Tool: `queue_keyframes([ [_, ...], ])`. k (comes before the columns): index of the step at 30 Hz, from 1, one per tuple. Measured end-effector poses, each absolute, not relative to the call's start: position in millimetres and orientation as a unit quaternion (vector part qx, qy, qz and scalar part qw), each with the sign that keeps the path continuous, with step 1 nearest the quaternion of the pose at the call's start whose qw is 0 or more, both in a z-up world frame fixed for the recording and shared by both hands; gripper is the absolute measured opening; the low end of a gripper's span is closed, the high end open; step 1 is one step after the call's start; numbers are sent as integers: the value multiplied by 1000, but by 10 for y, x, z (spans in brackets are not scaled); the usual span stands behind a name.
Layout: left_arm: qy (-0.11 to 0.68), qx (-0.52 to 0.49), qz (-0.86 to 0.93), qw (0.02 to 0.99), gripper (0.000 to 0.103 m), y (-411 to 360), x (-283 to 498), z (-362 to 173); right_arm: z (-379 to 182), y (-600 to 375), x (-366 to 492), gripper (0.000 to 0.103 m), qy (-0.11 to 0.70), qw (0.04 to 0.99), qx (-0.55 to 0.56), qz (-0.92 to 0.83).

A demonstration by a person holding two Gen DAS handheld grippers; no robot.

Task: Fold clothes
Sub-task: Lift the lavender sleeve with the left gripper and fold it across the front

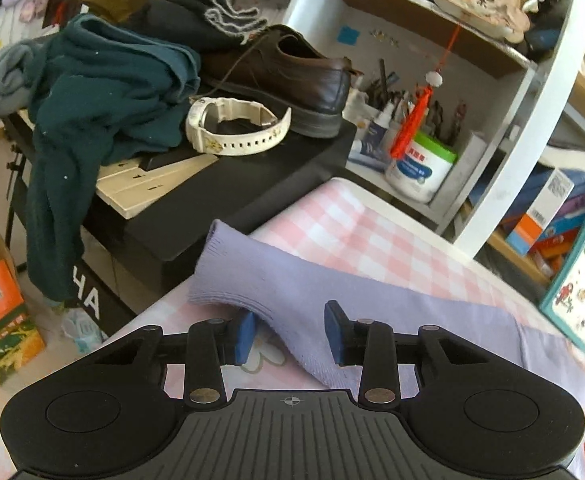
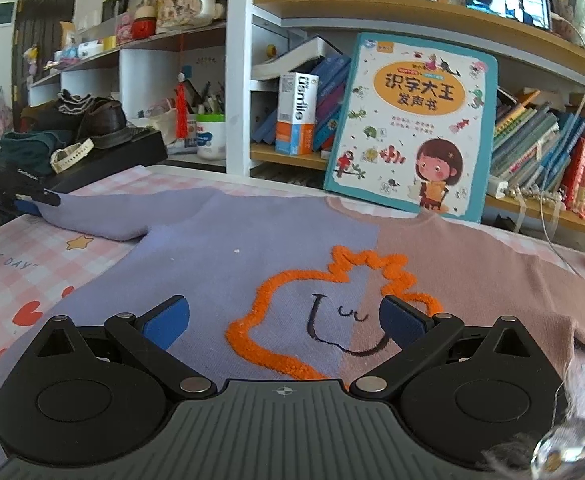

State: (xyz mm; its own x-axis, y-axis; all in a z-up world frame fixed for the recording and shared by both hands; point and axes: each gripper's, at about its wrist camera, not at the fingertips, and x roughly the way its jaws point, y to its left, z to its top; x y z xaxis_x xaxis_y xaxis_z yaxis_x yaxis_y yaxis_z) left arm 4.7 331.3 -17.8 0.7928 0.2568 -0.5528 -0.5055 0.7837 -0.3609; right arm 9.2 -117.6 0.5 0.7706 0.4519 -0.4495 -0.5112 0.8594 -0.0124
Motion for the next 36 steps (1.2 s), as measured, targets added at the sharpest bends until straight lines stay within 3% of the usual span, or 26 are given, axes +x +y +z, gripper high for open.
queue_keyframes([
  [3, 248, -245, 219, 911, 17, 3318, 55, -187, 3, -1269, 70, 102, 222, 942, -53, 248],
  [9, 246, -243, 212, 914, 4, 3330, 9, -180, 69, -1613, -71, 102, 195, 957, -83, 197],
  [21, 177, -162, 92, 966, 3, 2515, 83, 633, 44, -2447, -40, 102, 219, 967, -37, 122],
  [36, 149, -116, -132, 973, 3, 725, 1057, 1173, -78, -2104, -45, 102, 257, 939, -133, 185],
])
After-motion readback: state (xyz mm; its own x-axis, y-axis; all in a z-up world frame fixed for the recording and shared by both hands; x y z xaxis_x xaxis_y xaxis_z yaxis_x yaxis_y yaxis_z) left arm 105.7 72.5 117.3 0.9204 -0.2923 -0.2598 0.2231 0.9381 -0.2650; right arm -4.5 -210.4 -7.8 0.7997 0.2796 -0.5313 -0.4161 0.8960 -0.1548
